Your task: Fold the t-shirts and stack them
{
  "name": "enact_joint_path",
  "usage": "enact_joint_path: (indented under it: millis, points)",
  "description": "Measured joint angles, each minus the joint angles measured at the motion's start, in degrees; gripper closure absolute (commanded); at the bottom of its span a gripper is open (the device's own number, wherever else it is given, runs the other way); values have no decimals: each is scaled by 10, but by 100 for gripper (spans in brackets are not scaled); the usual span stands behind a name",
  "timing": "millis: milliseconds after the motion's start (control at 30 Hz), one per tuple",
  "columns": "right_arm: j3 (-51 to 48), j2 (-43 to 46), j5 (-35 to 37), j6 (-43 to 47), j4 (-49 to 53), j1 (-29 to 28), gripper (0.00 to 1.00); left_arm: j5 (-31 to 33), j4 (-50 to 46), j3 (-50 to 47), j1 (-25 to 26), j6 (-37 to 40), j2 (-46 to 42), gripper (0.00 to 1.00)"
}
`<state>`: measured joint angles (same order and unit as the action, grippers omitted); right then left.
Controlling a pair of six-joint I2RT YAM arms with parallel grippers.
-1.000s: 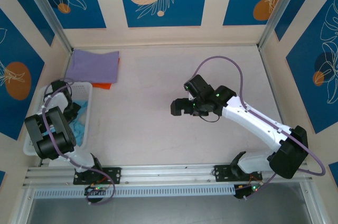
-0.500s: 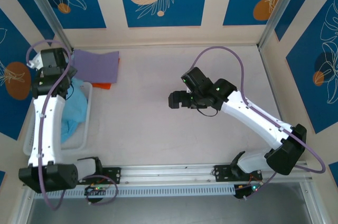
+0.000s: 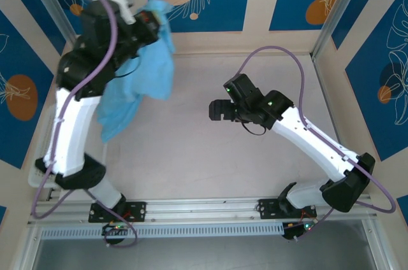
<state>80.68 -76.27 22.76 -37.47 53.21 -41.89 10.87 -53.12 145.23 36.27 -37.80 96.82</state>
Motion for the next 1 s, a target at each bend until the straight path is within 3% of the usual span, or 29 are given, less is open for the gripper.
enact_joint_path:
  millis: [100, 167, 200, 233, 267, 300, 367, 533, 667, 800, 1000]
  points:
    - [-2, 25, 19, -3, -2, 20, 6, -44, 6, 45, 50, 9, 63, 100]
    - [-10, 48, 30, -9, -7, 35, 6, -68, 2, 48, 67, 8, 92, 88]
    - [-16, 61, 34, -14, -9, 46, 6, -78, -1, 49, 68, 6, 108, 78]
    - [-21, 70, 37, -19, -9, 55, 6, -85, -5, 50, 68, 1, 123, 61]
    - [-28, 79, 40, -26, -9, 67, 6, -94, -10, 52, 65, 0, 141, 34]
    - [-36, 87, 41, -33, -9, 80, 6, -100, -17, 53, 62, -4, 160, 18]
    - [-54, 97, 41, -50, -6, 103, 6, -103, -38, 53, 55, -9, 193, 0]
    - [-104, 101, 33, -87, 25, 158, 6, -91, -108, 17, 20, -13, 242, 0]
    - [-147, 101, -11, -100, 36, 220, 7, -103, -93, -149, -26, -33, 196, 3]
    - [-198, 89, -90, -108, 26, 291, 15, -195, -23, -371, -68, -83, 135, 16]
    - [-252, 11, -215, -110, -15, 329, 33, -335, 29, -454, -28, -99, 181, 21]
